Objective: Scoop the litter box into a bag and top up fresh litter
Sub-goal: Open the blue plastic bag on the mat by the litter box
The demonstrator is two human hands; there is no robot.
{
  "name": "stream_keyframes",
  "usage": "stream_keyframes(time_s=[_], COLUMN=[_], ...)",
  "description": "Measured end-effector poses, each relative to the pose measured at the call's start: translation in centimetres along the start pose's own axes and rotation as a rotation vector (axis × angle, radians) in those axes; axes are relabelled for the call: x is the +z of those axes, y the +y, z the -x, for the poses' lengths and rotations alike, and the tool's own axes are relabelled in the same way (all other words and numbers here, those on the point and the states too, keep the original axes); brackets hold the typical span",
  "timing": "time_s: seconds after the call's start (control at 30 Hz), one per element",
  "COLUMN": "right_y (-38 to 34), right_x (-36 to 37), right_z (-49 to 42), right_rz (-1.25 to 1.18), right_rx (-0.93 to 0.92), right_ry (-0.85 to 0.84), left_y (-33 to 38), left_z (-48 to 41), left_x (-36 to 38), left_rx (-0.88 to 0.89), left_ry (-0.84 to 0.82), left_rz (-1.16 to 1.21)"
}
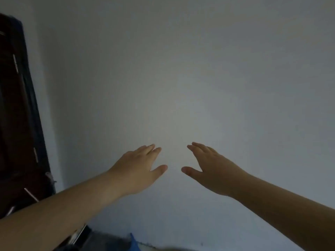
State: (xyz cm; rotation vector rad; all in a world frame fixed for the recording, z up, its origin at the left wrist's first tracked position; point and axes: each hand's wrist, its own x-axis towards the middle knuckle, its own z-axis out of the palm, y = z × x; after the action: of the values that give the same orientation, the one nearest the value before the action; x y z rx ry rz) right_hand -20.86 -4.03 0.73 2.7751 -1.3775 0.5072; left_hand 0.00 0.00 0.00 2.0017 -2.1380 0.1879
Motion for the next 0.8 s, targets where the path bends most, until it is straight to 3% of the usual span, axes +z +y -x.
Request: stream_keyframes(time_s=[0.4,0.8], right_y=[-5.8,-3.7], right_x=[8.6,12.4], right_z=[-15.8,-23.8], right_rz=[0.013,0.018], right_rx=[0.064,0.098], right_ry=[0.021,-0.002], left_y=[-17.5,-21.5], left_z=[-8.5,-15.5], left_x=[2.7,6.6], left_rx=[0.016,0.019], left_ry=[-0.015,0.003], left_rz=[-0.055,0.011])
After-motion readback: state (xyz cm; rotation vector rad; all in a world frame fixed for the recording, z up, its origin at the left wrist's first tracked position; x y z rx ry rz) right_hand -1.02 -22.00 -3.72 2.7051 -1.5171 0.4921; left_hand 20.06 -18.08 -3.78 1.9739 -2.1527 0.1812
